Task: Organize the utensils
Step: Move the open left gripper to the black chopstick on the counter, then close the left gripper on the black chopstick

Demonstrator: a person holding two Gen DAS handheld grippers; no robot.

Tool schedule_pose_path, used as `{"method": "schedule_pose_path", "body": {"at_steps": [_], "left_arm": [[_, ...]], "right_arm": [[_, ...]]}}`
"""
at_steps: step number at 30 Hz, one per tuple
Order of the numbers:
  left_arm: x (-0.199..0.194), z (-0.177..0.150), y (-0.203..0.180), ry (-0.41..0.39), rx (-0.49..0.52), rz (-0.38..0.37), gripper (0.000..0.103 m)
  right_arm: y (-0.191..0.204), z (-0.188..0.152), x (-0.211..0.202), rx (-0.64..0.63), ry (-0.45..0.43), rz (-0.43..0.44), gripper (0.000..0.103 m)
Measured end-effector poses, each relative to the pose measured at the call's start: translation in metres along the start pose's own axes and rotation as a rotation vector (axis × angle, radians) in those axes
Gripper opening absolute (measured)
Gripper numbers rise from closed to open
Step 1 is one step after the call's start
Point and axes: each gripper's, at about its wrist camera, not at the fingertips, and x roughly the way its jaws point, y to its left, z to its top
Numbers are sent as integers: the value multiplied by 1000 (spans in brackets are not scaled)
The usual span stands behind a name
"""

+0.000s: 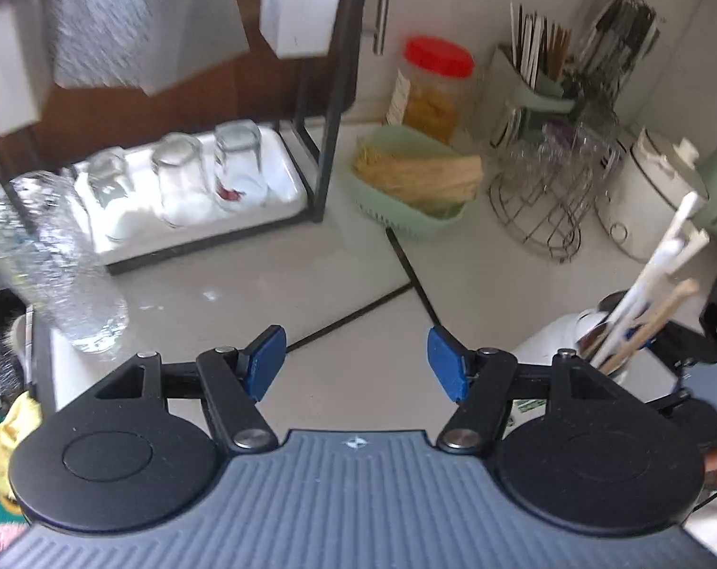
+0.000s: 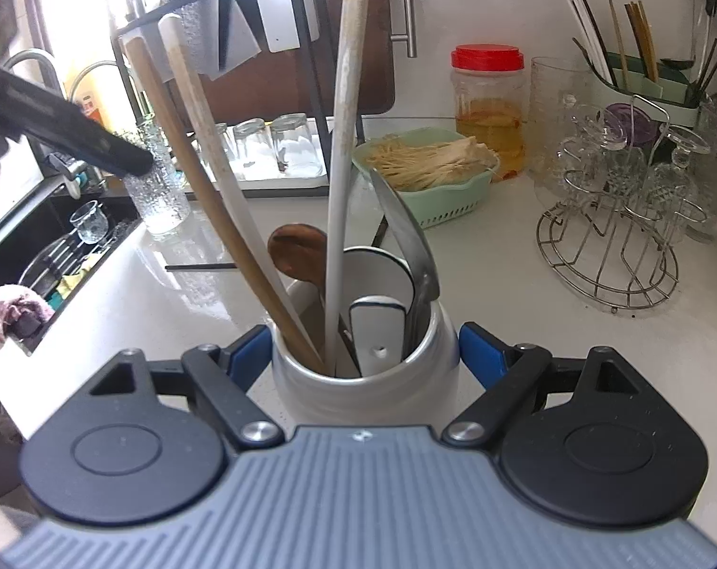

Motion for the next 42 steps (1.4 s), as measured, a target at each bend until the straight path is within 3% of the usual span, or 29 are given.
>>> {"method": "schedule_pose_path", "body": {"at_steps": [8,22,33,42], "left_arm": [[76,7,13,100,148,-55,69],[164,39,-17,188,461,-216,40],[200,51,-45,212,595,-253,25],[204,55,-49,216,624,-266,17]], "right_arm": [[1,-1,0,22,-1,-22,88],[7,1,0,68,12,-78,88],[11,2,0,91,29,-112,88],[11,3,0,99,32,-120,88]]}}
